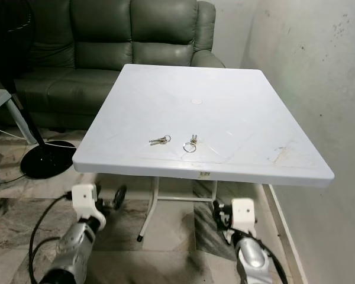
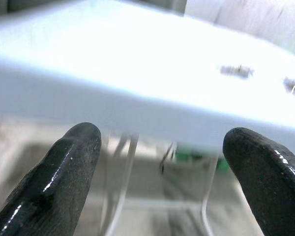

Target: Hang keys on a hook

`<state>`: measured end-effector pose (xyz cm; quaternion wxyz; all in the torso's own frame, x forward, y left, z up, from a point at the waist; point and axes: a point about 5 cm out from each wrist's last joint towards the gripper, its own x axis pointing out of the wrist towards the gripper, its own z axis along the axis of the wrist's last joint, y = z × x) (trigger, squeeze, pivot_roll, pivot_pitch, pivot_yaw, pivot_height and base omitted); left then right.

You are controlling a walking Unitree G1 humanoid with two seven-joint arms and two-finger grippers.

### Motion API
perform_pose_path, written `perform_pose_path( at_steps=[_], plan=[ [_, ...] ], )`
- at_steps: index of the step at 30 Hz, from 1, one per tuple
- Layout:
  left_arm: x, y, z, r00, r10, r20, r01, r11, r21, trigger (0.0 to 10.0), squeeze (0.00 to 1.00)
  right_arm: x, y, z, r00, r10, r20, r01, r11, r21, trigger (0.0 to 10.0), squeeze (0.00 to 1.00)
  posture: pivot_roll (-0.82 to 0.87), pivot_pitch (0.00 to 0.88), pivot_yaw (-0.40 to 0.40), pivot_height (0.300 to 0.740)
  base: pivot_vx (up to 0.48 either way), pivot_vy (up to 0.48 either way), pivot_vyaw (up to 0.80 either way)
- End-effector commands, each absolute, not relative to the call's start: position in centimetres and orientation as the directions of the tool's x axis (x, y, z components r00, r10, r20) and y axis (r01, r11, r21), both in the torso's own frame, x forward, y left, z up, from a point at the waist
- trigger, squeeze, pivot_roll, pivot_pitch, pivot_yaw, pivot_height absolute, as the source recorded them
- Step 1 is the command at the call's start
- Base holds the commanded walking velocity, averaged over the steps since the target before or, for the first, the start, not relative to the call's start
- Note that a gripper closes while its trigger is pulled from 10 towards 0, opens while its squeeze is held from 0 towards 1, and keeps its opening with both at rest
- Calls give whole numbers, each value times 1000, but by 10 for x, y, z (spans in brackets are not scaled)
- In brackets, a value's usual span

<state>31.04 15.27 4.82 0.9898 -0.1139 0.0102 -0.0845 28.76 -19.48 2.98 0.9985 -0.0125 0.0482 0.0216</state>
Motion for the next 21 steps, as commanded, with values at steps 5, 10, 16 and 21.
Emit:
perform_pose_path(
  at_steps=[5, 10, 16, 21],
  plan=[
    [319, 149, 74, 974, -192, 124, 216, 951, -221, 10000, 0, 297, -201, 57, 998, 44, 35, -43, 999, -15, 10000, 0, -2, 0, -41, 740, 0, 0, 0],
    [309, 144, 79, 966, -196, 171, 232, 946, -226, 10000, 0, 289, -202, 67, 994, 61, 96, -59, 998, -17, 10000, 0, -2, 0, -41, 740, 0, 0, 0],
    [297, 141, 89, 955, -206, 212, 252, 942, -220, 10000, 0, 281, -194, 82, 985, 74, 156, -78, 997, 22, 10000, 0, 0, 0, -41, 740, 0, 0, 0],
    [283, 140, 103, 944, -216, 250, 272, 937, -219, 10000, 0, 270, -184, 101, 970, 87, 225, -100, 994, 49, 10000, 0, 2, 0, -42, 740, 0, 0, 0]
  ],
)
